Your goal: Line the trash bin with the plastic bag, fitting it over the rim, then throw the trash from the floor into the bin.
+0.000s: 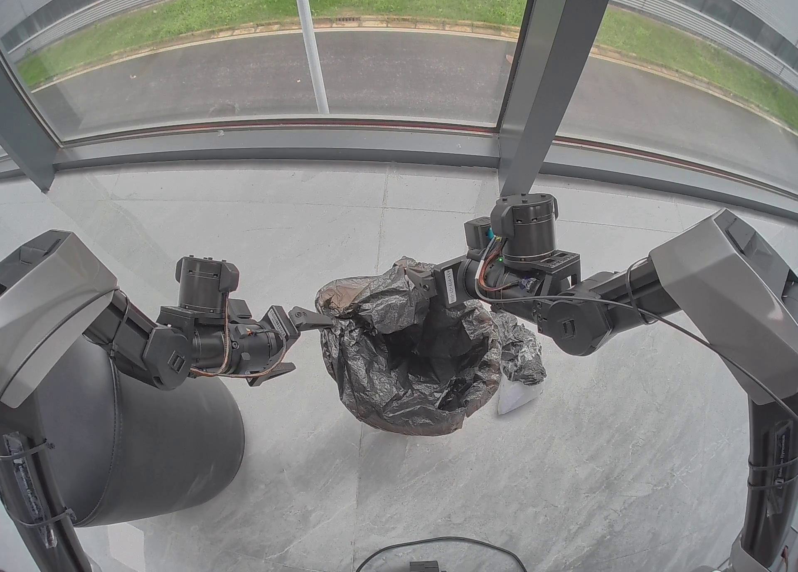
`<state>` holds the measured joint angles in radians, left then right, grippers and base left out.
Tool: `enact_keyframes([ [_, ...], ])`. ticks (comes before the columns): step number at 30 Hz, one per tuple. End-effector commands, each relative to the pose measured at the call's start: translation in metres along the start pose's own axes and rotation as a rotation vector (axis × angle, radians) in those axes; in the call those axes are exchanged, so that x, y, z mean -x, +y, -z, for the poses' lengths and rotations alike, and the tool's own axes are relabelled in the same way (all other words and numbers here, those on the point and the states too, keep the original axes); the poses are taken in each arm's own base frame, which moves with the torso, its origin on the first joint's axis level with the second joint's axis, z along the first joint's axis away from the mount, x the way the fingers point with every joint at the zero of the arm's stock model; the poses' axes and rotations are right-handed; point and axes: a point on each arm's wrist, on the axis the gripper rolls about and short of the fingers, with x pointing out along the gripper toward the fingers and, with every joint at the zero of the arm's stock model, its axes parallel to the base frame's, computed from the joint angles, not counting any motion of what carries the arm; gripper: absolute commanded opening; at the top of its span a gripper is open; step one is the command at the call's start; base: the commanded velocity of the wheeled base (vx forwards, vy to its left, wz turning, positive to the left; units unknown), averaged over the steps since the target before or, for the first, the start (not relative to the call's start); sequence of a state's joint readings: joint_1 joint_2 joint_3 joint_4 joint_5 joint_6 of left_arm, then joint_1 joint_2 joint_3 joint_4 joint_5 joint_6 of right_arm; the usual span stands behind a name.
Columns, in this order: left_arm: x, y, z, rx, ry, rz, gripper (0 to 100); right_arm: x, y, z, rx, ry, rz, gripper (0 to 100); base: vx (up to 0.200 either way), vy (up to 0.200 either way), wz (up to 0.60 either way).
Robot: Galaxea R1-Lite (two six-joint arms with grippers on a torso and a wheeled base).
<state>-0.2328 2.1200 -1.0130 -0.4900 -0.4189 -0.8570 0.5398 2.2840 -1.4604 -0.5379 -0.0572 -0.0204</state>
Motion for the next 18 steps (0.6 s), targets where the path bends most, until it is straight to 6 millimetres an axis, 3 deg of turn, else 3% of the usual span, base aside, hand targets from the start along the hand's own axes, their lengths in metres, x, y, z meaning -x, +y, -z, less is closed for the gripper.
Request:
enact_keyframes([
  [1, 0.001, 0.005, -0.003, -0.004, -0.013, -0.014, 100, -0.001, 0.001, 0.006, 0.003, 0.018, -0.002, 100, 0.000, 0.000, 0.00],
  [18, -0.041, 0.039, -0.001, -0.115, 0.016, -0.049, 100, -0.006, 0.001, 0.015, 0.001, -0.022, 0.004, 100, 0.000, 0.000, 0.00],
])
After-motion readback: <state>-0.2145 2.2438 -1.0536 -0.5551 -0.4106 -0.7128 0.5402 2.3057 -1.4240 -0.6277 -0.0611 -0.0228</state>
